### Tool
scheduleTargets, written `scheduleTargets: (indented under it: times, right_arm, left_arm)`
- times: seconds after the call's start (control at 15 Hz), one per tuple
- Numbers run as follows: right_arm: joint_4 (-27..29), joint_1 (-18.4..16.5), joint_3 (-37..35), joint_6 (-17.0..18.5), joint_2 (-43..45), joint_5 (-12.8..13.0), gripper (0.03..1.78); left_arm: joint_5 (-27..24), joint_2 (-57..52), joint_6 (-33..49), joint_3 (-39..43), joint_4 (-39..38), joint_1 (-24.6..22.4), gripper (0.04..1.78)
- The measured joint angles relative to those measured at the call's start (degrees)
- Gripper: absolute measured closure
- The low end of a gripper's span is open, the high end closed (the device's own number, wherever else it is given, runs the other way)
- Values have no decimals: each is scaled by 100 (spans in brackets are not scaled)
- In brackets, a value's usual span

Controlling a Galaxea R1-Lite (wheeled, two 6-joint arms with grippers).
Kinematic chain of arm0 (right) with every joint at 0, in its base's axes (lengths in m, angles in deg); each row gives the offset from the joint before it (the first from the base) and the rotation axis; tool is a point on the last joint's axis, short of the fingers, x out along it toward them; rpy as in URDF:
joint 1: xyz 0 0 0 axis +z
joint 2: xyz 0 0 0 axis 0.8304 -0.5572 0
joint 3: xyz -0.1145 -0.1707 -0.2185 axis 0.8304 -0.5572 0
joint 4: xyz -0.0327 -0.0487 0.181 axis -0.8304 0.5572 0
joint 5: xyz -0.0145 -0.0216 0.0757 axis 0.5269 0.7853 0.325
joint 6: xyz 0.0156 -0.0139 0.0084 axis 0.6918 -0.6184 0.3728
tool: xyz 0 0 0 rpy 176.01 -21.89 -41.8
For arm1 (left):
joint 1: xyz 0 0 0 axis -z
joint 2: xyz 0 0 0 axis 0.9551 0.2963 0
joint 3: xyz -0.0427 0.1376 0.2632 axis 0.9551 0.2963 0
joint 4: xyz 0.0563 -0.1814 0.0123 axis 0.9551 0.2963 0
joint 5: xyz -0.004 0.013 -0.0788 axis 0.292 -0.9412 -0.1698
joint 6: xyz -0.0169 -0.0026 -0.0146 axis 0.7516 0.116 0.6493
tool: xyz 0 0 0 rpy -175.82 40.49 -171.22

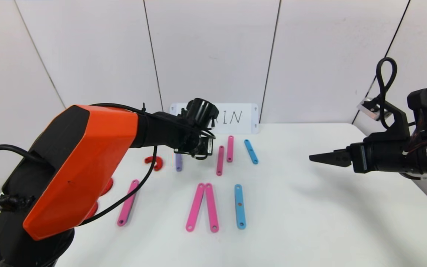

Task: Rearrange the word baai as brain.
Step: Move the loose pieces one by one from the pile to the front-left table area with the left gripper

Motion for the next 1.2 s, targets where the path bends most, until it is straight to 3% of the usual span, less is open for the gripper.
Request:
scheduleTargets:
  times: [0.73,0.87,1.0,1.2]
  right_arm:
    - [0,7,0,0,-17,-2,8]
    - [0,5,0,0,-20,-2,8]
    - [-2,2,0,2,-20,-2,8]
    - [-2,2,0,0,-21,-2,8]
  left_arm:
    - [-2,-166,46,30,413,-4,174]
    - [0,-205,96,40,413,-15,160]
    - [113,-266,127,101,416,-41,135]
    - [527,-411,545,219,573,-111,82]
